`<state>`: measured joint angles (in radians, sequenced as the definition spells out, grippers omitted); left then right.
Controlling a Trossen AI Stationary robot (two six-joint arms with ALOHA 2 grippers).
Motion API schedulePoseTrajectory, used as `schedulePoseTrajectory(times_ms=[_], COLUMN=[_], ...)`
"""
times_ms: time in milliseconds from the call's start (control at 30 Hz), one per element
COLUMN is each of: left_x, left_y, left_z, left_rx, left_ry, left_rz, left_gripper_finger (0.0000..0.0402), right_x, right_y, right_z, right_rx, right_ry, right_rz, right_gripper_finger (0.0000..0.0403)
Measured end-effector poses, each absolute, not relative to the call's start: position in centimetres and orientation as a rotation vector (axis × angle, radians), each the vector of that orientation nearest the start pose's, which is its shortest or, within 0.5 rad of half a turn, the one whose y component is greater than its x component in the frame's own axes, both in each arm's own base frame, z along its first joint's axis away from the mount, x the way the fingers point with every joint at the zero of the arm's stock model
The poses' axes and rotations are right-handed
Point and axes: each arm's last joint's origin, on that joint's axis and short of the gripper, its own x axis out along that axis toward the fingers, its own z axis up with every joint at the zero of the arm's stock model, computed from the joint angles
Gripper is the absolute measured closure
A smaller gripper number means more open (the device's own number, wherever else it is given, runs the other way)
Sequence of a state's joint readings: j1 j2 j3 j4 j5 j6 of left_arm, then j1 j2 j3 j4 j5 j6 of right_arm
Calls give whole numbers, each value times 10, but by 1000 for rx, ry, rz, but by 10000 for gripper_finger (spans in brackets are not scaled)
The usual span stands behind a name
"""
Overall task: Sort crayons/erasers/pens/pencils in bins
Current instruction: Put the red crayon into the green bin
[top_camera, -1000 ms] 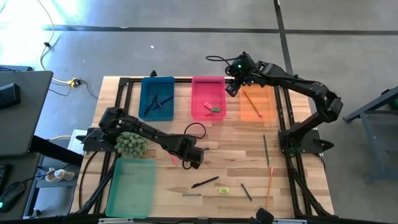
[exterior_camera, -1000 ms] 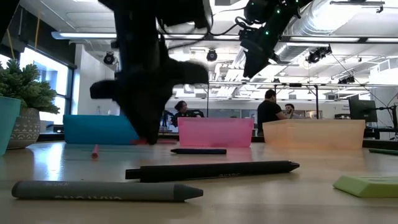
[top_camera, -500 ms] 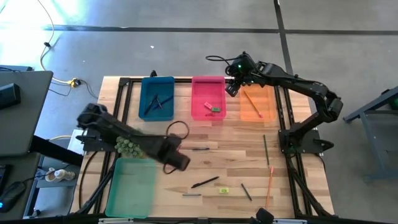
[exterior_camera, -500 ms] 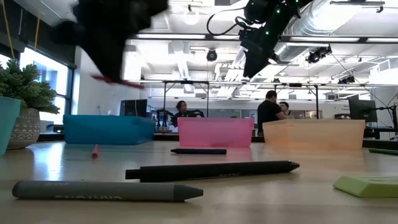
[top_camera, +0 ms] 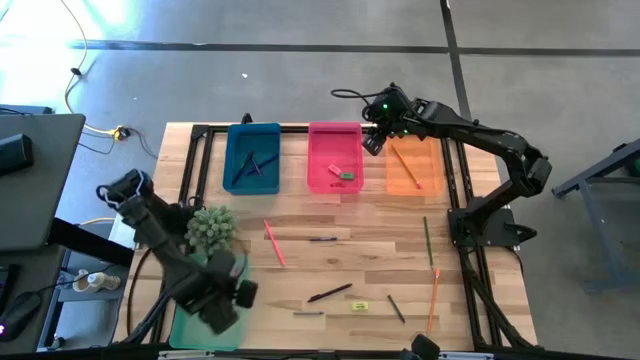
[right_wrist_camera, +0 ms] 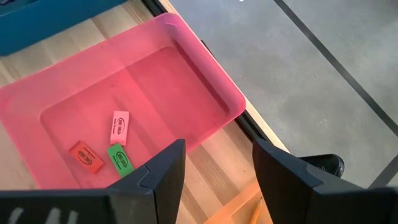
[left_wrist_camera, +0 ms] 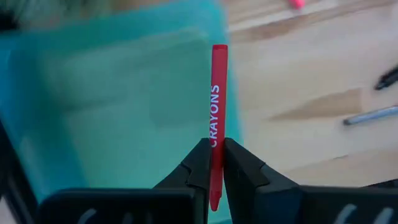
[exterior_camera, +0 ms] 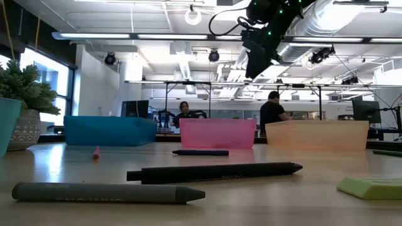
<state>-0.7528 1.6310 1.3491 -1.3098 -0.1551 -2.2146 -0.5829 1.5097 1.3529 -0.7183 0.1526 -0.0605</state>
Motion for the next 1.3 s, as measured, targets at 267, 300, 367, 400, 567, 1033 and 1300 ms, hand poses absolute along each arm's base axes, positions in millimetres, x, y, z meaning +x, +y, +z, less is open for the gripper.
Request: schedulePoseTrajectory(times_ms=[267, 300, 367, 400, 567, 1033, 1300], left_x=[193, 192, 193, 195, 200, 198, 200], left_y=[-217, -217, -217, -218, -219, -213, -211], left_z=[245, 241, 234, 228, 206, 179, 178], left_rx=[-1024, -1015, -1022, -1030, -1047, -1040, -1041], left_ry=[1218, 1226, 1230, 1231, 1241, 1294, 1315], left_rz=[1131, 1134, 1137, 1136, 1145, 1210, 1203], left_gripper_finger=[383, 383, 383, 383, 383, 382, 325], right_x=[263, 263, 263, 263, 263, 254, 247], right_y=[-179, -179, -179, -179, -178, -171, -166], right_z=[315, 315, 315, 315, 315, 306, 302], right_rx=[142, 142, 143, 143, 143, 187, 126], right_ry=[878, 878, 879, 879, 881, 1017, 1140], right_rz=[-665, -665, -665, -665, -664, -583, -511], right_gripper_finger=[224, 224, 224, 224, 224, 224, 224])
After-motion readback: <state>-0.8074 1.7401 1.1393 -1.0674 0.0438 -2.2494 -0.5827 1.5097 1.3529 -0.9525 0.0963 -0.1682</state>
